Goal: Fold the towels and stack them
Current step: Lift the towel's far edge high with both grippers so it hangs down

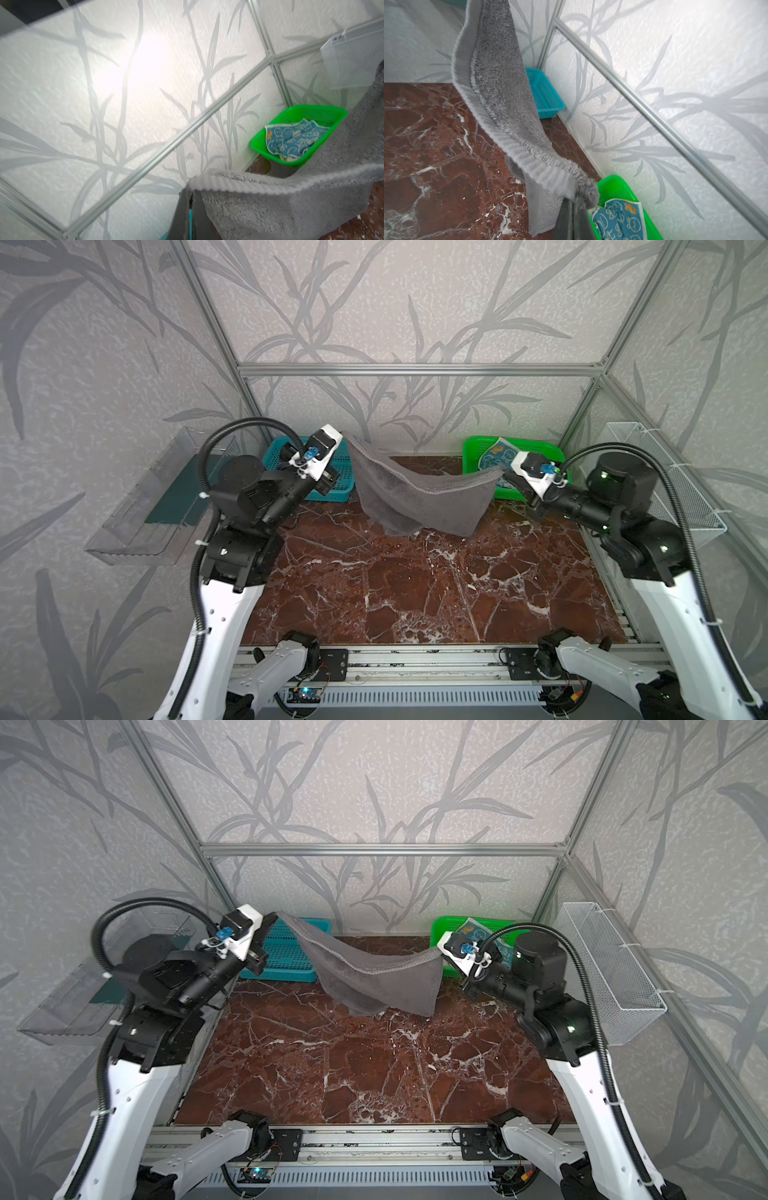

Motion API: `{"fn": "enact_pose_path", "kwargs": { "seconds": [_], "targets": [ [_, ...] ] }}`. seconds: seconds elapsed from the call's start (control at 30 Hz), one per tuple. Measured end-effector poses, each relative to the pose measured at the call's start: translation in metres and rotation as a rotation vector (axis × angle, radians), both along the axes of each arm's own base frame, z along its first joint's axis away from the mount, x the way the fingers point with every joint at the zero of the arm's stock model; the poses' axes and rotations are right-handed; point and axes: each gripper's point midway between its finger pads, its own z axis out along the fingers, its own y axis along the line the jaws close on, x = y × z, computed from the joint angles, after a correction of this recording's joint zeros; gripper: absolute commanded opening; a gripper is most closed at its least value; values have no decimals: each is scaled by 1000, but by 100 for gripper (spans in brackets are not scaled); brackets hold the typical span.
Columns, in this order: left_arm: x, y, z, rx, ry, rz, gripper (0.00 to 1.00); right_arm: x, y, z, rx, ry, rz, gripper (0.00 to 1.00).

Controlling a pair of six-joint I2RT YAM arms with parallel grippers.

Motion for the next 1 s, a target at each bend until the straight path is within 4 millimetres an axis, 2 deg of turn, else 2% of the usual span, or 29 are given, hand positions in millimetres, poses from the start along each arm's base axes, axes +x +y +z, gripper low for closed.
{"fn": "enact_pose_path", "kwargs": {
  "seconds": [0.07, 0.17, 0.27, 0.33, 0.4, 0.43, 0.5, 0.53, 0.6, 0.63, 0.73, 0.77, 0.83, 0.87, 0.93, 1.0],
  "targets": [
    [-32, 1, 28, -10, -85, -39, 0, -32, -5, 27, 35, -71, 40, 0],
    [-76, 3, 58, -21, -195, -92, 0, -77, -14, 64, 82, -182, 89, 0],
    [-108, 3, 81, -36, -289, -138, 0, -108, -22, 92, 123, -277, 113, 0],
    [-120, 3, 93, -47, -345, -158, 0, -115, -26, 103, 136, -318, 105, 0],
    [-119, 3, 101, -59, -376, -158, 0, -108, -29, 109, 140, -335, 72, 0],
    [-115, 3, 104, -64, -391, -151, 0, -99, -29, 111, 137, -335, 44, 0],
    [-95, 3, 109, -67, -399, -123, 0, -71, -28, 109, 119, -316, -9, 0],
    [-79, 2, 110, -65, -395, -102, 0, -51, -25, 106, 105, -294, -37, 0],
    [-38, -2, 103, -53, -361, -61, 0, -4, -20, 96, 78, -230, -90, 0],
    [-11, -5, 95, -42, -330, -38, 0, 23, -19, 87, 70, -187, -116, 0],
    [69, -14, 58, -5, -216, 23, 0, 110, -23, 47, 64, -31, -205, 0],
    [99, -17, 39, 13, -166, 40, 0, 139, -25, 26, 59, 34, -230, 0],
    [152, -21, -2, 46, -65, 75, 0, 185, -26, -16, 45, 157, -269, 0],
    [176, -22, -25, 65, -14, 92, 0, 204, -27, -35, 40, 210, -285, 0],
    [210, -24, -62, 98, 62, 115, 0, 231, -26, -62, 31, 282, -304, 0],
    [233, -26, -90, 121, 119, 125, 0, 248, -24, -74, 32, 318, -314, 0]
  ]
}}
